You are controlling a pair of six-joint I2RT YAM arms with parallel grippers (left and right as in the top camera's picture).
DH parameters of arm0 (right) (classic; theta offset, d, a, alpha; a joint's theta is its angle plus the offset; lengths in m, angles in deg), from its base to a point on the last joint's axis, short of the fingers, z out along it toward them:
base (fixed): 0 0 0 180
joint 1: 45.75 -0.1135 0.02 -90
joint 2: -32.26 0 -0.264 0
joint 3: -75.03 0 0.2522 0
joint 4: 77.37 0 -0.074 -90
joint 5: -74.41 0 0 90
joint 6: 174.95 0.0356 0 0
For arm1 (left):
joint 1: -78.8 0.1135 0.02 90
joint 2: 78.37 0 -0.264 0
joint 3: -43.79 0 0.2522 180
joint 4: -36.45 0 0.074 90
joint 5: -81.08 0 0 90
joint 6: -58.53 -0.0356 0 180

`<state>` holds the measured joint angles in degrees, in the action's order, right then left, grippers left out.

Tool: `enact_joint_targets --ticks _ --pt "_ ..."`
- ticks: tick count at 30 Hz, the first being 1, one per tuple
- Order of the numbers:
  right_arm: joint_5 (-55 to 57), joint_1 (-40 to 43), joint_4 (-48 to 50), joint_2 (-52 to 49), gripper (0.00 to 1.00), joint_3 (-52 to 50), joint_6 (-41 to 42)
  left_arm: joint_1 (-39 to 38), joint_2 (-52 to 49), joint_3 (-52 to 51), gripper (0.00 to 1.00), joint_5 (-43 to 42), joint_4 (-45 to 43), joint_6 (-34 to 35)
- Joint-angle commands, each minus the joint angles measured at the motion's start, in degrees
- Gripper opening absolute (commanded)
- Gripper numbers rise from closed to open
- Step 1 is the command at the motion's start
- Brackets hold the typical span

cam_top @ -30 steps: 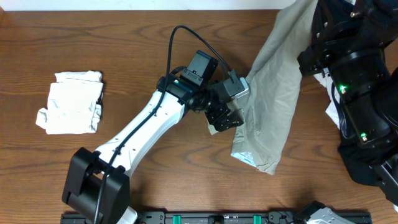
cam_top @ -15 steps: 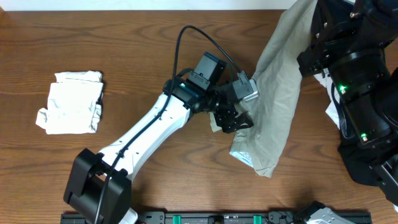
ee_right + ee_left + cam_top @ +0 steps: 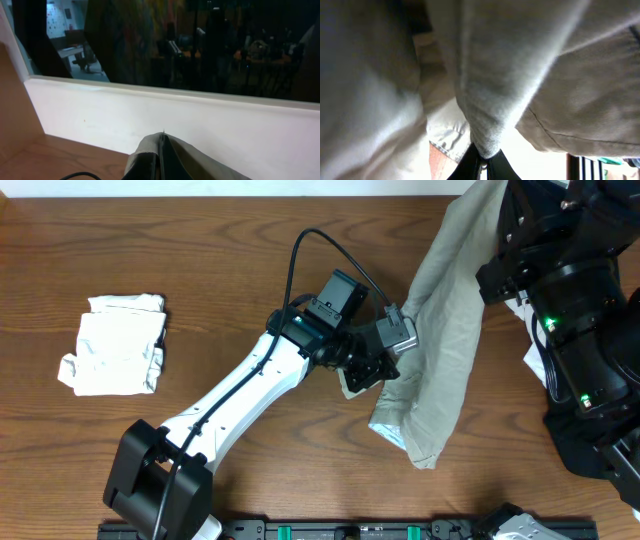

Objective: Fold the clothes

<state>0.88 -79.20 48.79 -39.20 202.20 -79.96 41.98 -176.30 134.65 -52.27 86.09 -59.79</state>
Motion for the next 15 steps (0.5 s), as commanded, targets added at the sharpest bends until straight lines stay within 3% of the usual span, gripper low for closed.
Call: enact_joint_targets --ticks 1,8,15 --pt "-0.3 0.8 0.4 1.1 0.01 0.6 0.7 0.1 1.5 -0.3 0.06 -0.5 1.0 -0.1" --pt "0.2 0.8 0.4 1.9 0.01 0.6 0.5 1.4 10.1 -0.3 0.06 14.6 6.5 2.7" --pt "1.9 0.8 -4.9 2.8 0.01 0.6 0.5 5.6 25.3 -0.3 0.06 22.1 11.7 10.0"
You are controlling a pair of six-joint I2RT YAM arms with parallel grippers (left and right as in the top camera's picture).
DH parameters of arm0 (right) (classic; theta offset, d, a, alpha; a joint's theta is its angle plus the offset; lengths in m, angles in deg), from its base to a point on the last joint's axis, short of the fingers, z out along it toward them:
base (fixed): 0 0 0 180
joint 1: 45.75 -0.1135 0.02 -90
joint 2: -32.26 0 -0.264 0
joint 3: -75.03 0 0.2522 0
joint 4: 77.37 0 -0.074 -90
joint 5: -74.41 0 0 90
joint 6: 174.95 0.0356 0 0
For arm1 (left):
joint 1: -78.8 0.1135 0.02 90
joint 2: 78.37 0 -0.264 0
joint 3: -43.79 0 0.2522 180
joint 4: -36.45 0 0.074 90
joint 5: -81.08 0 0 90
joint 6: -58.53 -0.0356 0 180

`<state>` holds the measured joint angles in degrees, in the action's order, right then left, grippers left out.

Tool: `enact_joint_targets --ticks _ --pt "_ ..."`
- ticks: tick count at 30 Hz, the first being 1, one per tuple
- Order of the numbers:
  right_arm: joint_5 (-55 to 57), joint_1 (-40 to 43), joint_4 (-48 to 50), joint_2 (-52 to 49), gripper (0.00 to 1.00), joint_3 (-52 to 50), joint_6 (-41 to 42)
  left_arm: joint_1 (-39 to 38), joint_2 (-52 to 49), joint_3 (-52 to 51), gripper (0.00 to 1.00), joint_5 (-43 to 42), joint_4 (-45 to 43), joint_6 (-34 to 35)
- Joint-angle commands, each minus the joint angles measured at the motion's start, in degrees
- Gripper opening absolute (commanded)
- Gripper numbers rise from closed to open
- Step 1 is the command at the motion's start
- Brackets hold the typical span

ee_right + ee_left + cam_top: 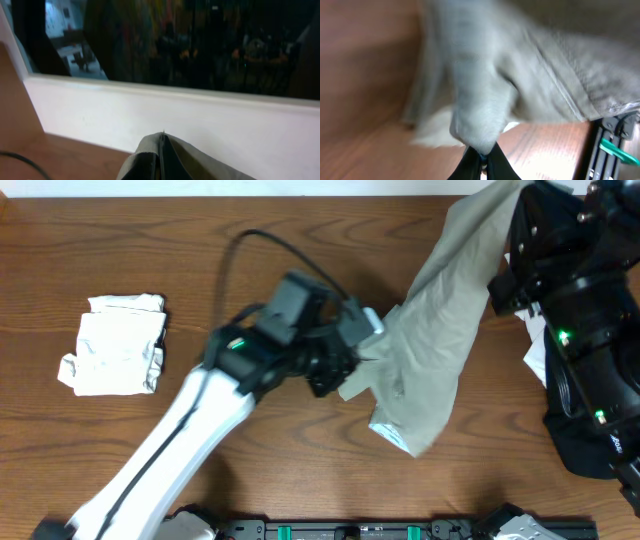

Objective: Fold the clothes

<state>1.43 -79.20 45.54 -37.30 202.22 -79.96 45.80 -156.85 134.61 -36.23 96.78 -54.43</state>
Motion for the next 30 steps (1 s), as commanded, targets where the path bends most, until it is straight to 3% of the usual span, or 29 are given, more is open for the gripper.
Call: enact_joint_targets --ticks 1,8,13,24,30 --pt "2.8 0.8 -3.5 1.1 0.01 0.6 0.5 2.4 8.0 -0.2 0.06 7.6 1.5 5.8" --pt "15.6 0.8 -12.8 4.1 0.01 0.6 1.8 7.4 22.7 1.9 0.06 11.5 5.3 11.7" --pt "16.2 0.8 -15.9 7.8 0.01 0.6 1.8 8.5 29.6 5.9 0.06 15.6 7.6 15.2" --pt "15.3 0.8 -24.8 16.9 0.01 0.7 5.9 8.5 32.5 23.6 0.06 18.4 20.6 15.5" --pt "16.7 0.8 -30.4 17.0 0.01 1.3 9.1 8.5 32.1 26.5 0.06 22.7 20.6 15.3"
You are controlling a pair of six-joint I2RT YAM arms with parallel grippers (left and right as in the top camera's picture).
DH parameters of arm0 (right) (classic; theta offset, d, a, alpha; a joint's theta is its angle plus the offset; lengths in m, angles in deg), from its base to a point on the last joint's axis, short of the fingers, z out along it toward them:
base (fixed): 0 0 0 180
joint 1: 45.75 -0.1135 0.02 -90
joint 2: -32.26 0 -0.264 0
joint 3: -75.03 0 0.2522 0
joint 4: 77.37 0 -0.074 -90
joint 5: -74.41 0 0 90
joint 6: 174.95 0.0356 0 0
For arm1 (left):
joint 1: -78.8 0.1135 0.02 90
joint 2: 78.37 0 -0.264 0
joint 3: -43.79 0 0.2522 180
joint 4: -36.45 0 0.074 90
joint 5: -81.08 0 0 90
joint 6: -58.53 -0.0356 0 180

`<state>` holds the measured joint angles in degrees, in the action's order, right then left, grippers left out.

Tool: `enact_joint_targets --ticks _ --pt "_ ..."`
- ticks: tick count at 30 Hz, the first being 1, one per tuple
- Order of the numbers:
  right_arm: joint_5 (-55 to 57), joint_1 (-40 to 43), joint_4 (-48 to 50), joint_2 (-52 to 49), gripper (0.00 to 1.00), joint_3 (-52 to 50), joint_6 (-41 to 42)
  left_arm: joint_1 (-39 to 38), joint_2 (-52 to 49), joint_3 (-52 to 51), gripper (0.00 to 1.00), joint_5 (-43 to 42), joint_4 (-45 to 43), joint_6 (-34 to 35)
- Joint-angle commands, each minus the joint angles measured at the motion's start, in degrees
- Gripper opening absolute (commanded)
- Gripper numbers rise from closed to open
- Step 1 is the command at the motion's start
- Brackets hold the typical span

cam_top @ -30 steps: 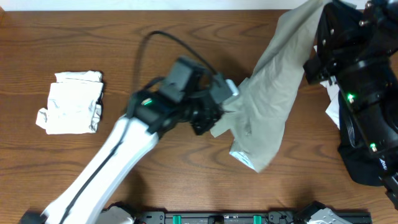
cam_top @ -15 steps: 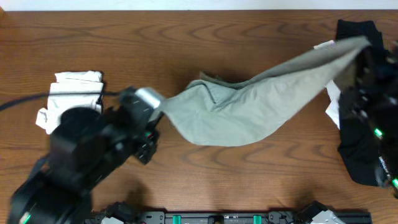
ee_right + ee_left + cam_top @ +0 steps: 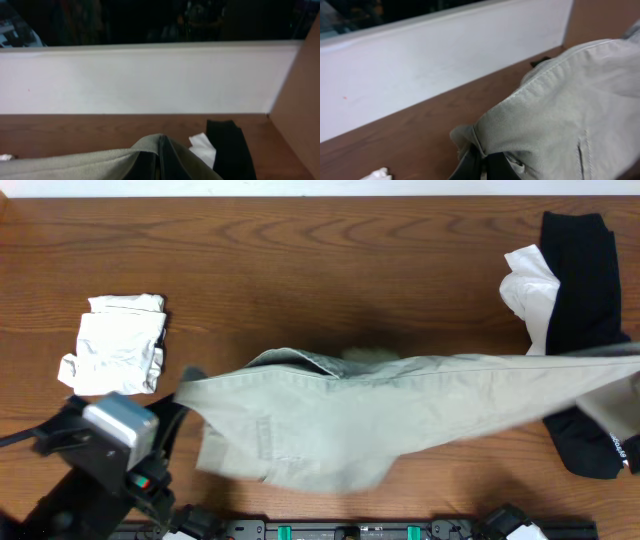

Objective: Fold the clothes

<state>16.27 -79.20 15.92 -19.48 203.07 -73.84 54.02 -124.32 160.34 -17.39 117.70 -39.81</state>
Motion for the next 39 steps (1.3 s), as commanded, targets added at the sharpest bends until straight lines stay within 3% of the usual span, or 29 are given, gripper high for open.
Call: enact_joint_targets --ticks 1,5,14,25,32,39 --pt "2.5 0.8 -1.5 -1.1 0.01 0.5 3.8 0.3 -0.8 0.8 0.06 4.7 -0.3 0.7" --pt "6.5 0.8 -5.7 -3.3 0.01 0.5 7.6 0.3 -4.2 0.6 0.06 6.8 -0.3 -0.7" --pt "13.2 0.9 -7.4 -12.3 0.01 0.5 8.2 0.3 -16.8 0.6 0.06 20.4 -4.6 -1.0" --pt "11.7 9.8 -3.5 -24.7 0.01 0.5 8.6 3.5 -29.8 0.6 0.06 21.7 -9.6 -1.4" --pt "7.1 14.5 -0.9 -27.3 0.01 0.5 8.6 6.1 -28.9 0.6 0.06 21.6 -10.0 -1.4" --pt "7.1 14.4 -1.1 -21.4 0.01 0.5 8.5 6.1 -20.7 0.6 0.06 16.5 -9.7 -1.4"
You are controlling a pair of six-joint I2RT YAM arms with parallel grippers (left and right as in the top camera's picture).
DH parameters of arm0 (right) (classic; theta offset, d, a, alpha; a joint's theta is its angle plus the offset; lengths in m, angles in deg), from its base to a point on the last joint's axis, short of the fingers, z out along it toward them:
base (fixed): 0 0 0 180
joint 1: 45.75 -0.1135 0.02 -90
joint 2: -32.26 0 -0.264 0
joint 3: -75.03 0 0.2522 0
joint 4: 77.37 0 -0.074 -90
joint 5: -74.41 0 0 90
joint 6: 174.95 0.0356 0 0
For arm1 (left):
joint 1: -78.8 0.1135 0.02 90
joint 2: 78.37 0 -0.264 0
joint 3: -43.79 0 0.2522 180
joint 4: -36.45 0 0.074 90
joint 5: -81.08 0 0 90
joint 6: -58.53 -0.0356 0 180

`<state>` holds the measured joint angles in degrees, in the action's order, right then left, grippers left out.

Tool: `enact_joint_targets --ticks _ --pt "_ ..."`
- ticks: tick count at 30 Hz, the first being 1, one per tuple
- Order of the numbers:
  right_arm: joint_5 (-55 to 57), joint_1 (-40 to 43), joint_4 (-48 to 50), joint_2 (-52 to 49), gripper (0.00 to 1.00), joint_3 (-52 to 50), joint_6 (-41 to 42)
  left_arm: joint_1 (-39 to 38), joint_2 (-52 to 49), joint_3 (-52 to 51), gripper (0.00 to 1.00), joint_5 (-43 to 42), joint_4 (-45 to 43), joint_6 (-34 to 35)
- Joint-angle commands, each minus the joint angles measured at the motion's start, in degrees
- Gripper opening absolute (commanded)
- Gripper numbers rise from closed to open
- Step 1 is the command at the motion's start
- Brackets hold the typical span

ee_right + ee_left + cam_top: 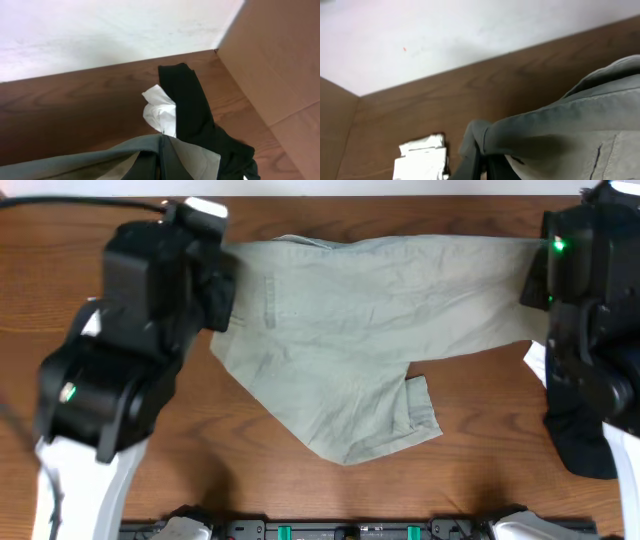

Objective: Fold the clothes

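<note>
A pair of pale grey-green trousers (360, 320) is stretched left to right across the far half of the table, with one leg trailing toward the front. My left gripper (222, 285) is shut on the left end, where the left wrist view shows cloth (580, 125) bunched at the gripper (482, 162). At the right end my right gripper (535, 275) is also shut on the trousers (75, 160), pinched at the gripper (161, 150).
A folded white cloth (420, 157) lies at the left, hidden under my left arm in the overhead view. A black garment (195, 110) and a white cloth (160, 112) lie at the far right. The wooden table (300, 480) has a white wall behind it.
The trousers were stretched between both grippers over the front of the table. Now both grippers hold them at the far side, and the lower part lies spread on the wood.
First my right gripper held the trousers up at the back right while the left pinched them near the middle. Then the left gripper was further left with its hold. Later the cloth was stretched wide over the front, and now it spans the far side.
</note>
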<state>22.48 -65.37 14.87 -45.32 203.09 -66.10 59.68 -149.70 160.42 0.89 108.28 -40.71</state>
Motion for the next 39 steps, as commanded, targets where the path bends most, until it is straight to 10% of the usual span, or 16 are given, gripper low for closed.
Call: enact_joint_targets --ticks 1,19,39 --pt "0.9 0.5 0.0 5.7 0.01 0.5 0.8 0.4 5.9 0.5 0.06 -2.2 -0.3 -0.3" --pt "-0.9 0.5 2.6 27.5 0.01 0.5 -1.8 0.4 21.7 0.5 0.06 -13.9 2.7 1.6" --pt "-25.4 0.5 14.9 13.8 0.01 0.5 -3.7 0.4 14.2 0.5 0.06 -16.7 10.0 1.9"
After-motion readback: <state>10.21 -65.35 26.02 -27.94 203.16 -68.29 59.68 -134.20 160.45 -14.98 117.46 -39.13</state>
